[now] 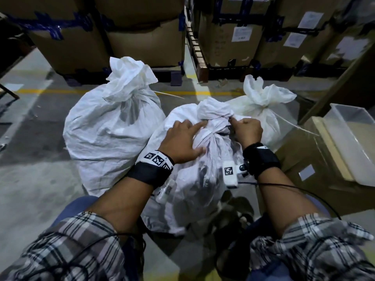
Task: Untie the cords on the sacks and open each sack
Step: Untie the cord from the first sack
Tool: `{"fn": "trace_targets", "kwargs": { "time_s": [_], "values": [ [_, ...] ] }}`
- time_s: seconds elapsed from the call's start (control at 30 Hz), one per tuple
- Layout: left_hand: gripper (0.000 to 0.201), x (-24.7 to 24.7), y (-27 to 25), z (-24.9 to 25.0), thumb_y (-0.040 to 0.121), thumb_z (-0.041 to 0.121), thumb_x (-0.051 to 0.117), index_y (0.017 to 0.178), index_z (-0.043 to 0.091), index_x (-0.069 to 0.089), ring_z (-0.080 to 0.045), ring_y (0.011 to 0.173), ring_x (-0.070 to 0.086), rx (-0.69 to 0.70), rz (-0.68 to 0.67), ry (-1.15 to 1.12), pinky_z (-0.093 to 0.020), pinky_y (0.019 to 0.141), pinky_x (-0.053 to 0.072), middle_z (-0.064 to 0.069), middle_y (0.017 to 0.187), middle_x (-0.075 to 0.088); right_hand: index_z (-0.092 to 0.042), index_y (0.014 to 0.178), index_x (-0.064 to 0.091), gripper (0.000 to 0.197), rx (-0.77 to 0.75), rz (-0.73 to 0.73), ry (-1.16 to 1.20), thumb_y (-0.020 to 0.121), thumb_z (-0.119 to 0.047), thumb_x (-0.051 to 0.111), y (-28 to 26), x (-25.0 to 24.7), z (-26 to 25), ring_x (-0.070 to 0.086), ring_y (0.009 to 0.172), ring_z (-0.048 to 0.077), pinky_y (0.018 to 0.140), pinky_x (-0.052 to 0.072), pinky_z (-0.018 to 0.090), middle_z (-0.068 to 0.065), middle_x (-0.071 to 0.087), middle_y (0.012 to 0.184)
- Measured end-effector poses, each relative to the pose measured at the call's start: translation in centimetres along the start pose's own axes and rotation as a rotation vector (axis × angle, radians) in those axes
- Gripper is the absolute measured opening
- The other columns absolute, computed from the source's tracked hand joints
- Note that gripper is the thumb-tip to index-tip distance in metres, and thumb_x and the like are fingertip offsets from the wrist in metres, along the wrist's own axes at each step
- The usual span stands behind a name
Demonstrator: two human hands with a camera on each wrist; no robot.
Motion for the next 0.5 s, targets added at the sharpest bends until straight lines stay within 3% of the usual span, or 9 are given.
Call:
{"fn": "trace_targets", "kwargs": {
  "time_s": [0.07, 0.13, 0.23, 0.33, 0.43, 0.5],
  "values": [
    [0.045, -2.7, 0.4, 0.2, 0.088, 0.04, 0.059, 0.133, 0.032, 0.055, -0.03, 0.116, 0.044, 0.021, 0.23, -0.051, -0.045, 0.1, 0.042, -0.004, 0.131, 0.046, -0.004, 0.06, 0.063, 0.045, -0.091, 0.049, 0.038, 0.083, -0.042, 0.071, -0.6, -0.3, -1.1, 0.06, 0.064, 0.022, 0.062, 0.041, 0.026, 0.005, 0.059, 0.054],
    [0.028, -4.6, 1.2, 0.4, 0.095, 0.032, 0.053, 0.122, 0.027, 0.059, -0.029, 0.126, 0.044, 0.045, 0.358, -0.091, -0.043, 0.106, 0.037, 0.002, 0.146, 0.044, -0.006, 0.064, 0.067, 0.04, -0.167, -0.008, 0.012, 0.087, -0.038, 0.068, -1.5, 0.3, -2.1, 0.064, 0.07, 0.023, 0.066, 0.043, 0.027, 0.007, 0.064, 0.061],
    [0.026, -4.8, 2.6, 0.9, 0.097, 0.029, 0.056, 0.123, 0.024, 0.057, -0.026, 0.127, 0.044, 0.086, 0.318, -0.252, -0.043, 0.108, 0.037, 0.009, 0.138, 0.055, -0.008, 0.08, 0.071, 0.028, -0.26, -0.118, -0.095, 0.092, -0.032, 0.062, -2.9, 1.3, -3.3, 0.066, 0.089, 0.028, 0.072, 0.042, 0.029, 0.011, 0.071, 0.082],
    [0.028, -4.5, 3.5, 1.2, 0.094, 0.026, 0.062, 0.122, 0.023, 0.055, -0.024, 0.12, 0.045, 0.116, 0.275, -0.261, -0.036, 0.101, 0.038, 0.008, 0.126, 0.06, -0.011, 0.095, 0.066, 0.033, -0.288, -0.245, -0.11, 0.089, -0.043, 0.065, -4.5, 2.3, -3.4, 0.061, 0.1, 0.024, 0.084, 0.046, 0.032, 0.007, 0.068, 0.102],
    [0.021, -4.5, 4.4, 0.6, 0.097, 0.027, 0.061, 0.116, 0.018, 0.057, -0.02, 0.099, 0.057, 0.116, 0.218, -0.298, -0.025, 0.08, 0.039, 0.0, 0.116, 0.066, -0.017, 0.112, 0.058, 0.05, -0.308, -0.356, -0.133, 0.084, -0.058, 0.067, -6.5, 3.0, -2.7, 0.055, 0.11, 0.018, 0.094, 0.046, 0.036, 0.002, 0.057, 0.117],
    [0.018, -4.9, 4.8, -0.2, 0.102, 0.031, 0.053, 0.111, 0.016, 0.059, -0.019, 0.079, 0.064, 0.049, 0.206, -0.339, -0.028, 0.067, 0.043, -0.003, 0.1, 0.071, -0.021, 0.119, 0.054, 0.057, -0.366, -0.382, -0.161, 0.082, -0.061, 0.07, -7.6, 3.4, -2.4, 0.05, 0.111, 0.014, 0.09, 0.042, 0.031, -0.001, 0.051, 0.119]
  ]
}}
Point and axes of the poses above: each hand's wrist, its own y-axis towards the middle knuckle, its own x-axis out of the palm, z = x × y, the point moved 9 cm from there along y, towards the middle knuckle
